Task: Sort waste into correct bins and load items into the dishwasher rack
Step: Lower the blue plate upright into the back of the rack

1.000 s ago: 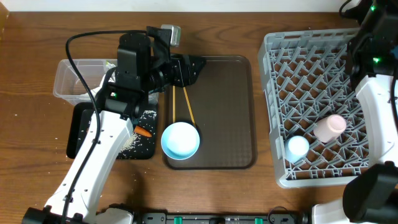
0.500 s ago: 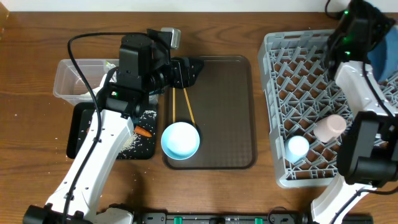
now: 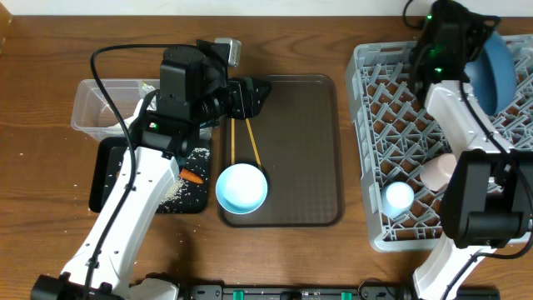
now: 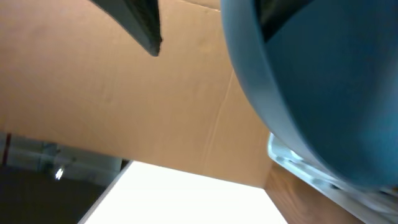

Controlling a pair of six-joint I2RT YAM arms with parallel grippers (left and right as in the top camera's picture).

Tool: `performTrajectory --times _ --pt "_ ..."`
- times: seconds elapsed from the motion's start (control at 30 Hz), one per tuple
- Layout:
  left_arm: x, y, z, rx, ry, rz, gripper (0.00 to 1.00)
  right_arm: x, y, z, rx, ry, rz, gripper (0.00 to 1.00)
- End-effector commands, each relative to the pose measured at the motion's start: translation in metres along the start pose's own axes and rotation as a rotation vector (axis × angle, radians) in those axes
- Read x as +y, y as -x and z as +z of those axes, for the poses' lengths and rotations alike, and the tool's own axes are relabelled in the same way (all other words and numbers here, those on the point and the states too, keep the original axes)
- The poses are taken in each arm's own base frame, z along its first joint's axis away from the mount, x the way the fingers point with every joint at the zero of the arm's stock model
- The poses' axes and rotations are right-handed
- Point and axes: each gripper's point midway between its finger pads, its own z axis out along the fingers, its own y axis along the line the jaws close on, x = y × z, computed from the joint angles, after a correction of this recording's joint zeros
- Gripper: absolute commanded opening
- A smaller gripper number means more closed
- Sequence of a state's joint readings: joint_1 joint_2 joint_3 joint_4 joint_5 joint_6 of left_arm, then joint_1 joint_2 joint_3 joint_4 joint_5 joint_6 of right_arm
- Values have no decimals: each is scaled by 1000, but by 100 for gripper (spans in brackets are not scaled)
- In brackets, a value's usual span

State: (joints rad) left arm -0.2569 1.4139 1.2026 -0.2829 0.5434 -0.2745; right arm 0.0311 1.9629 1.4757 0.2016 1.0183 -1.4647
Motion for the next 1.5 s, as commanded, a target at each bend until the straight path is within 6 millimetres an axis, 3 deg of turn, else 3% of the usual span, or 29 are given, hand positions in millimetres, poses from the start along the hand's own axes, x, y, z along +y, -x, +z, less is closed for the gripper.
performTrajectory --times 0.0,0.07,0.23,0.4,0.57,0.87,1.07,1.23,1.37,1.47 --pt "4 1 1 0 11 15 62 -2 18 -20 -43 -3 7 44" --pt "4 1 1 1 11 14 62 -2 28 -30 -69 -7 3 50" --pt "5 -1 1 8 14 10 62 -1 56 -64 -149 -18 -8 82" --pt "6 -4 1 21 17 4 62 1 77 -92 -216 -26 -18 94" --pt "6 -5 1 25 19 1 62 2 87 -109 -247 -30 -7 95" --pt "7 -9 1 41 25 -8 62 -3 82 -113 -210 -33 136 99" --pt "10 -18 0 74 38 -26 62 -27 71 -120 -188 -62 329 99" --pt "28 -27 -2 101 133 -49 62 -48 57 -126 -209 -56 446 99" --pt "40 -34 -5 121 202 -63 62 -58 52 -137 -305 26 535 99" --pt "45 -36 -6 127 232 -67 62 -45 54 -153 -424 202 571 99"
